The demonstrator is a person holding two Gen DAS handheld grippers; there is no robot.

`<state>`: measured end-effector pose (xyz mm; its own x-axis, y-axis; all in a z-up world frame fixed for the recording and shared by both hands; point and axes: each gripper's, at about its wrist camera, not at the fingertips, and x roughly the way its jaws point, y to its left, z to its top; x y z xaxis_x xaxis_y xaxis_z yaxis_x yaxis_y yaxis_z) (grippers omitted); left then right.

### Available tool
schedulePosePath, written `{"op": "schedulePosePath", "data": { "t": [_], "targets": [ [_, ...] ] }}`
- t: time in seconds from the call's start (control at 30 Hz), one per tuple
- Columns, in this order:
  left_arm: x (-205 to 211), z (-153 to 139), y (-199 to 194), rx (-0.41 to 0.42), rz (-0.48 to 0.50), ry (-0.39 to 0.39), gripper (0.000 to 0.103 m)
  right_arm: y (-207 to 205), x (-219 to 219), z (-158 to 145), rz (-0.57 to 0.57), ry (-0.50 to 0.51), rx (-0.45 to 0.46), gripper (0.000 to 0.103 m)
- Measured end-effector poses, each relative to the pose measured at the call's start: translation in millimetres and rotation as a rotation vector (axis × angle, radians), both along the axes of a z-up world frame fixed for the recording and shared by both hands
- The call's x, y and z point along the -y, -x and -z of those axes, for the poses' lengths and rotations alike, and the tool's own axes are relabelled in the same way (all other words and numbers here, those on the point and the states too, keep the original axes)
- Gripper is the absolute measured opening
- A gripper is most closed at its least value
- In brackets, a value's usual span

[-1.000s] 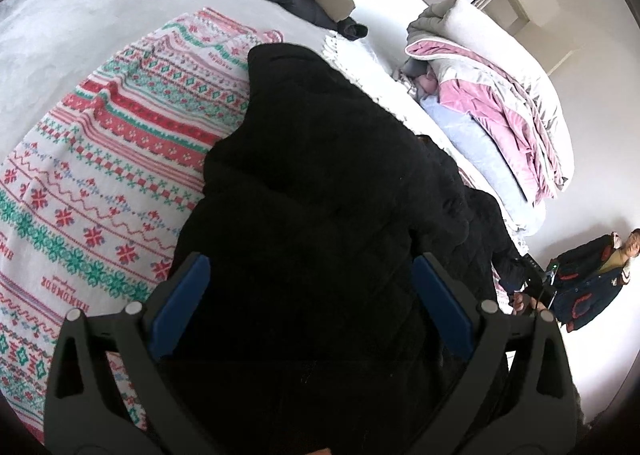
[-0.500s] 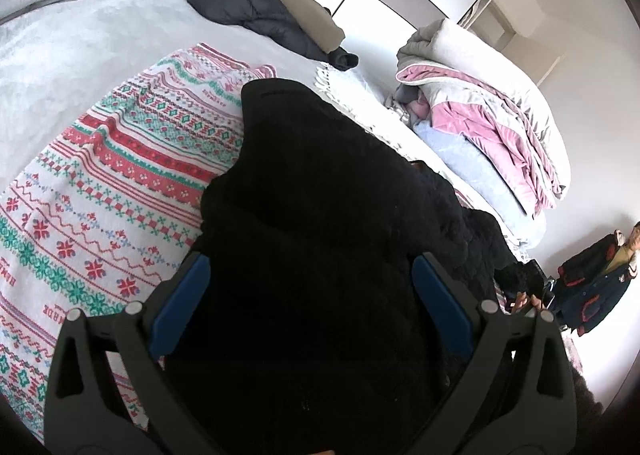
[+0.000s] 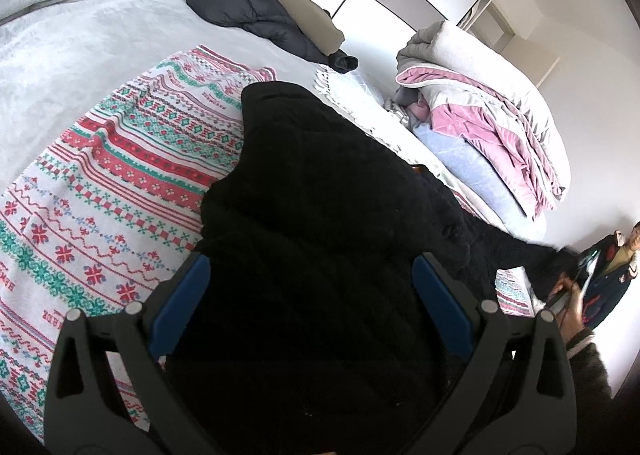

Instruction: Fold large clothes

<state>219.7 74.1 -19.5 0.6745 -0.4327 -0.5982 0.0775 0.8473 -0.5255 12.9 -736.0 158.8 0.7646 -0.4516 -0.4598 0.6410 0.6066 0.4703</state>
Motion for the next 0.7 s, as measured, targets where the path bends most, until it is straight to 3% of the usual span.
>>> {"op": "schedulePosePath", "data": {
  "t": [0.2, 0.37, 0.53, 0.7],
  "targets": [
    [-1, -2, 2, 0.005, 0.003, -0.017, 0.101, -48, -106, -75, -0.22, 0.347, -0.072, 0.012],
    [-4, -3, 3, -0.002, 0.01, -0.036, 0.101, -90, -214, -99, -0.433, 0.613, -0.188, 0.012],
    [-8, -4, 3, -0.005, 0.016, -0.054, 0.101, -121, -323, -73, -0.699, 0.763, -0.311, 0.013],
    [-12, 1, 1, -0.017, 0.025, -0.08, 0.101, -142, -418, -1, -0.975, 0.839, -0.486, 0.016]
  ]
}}
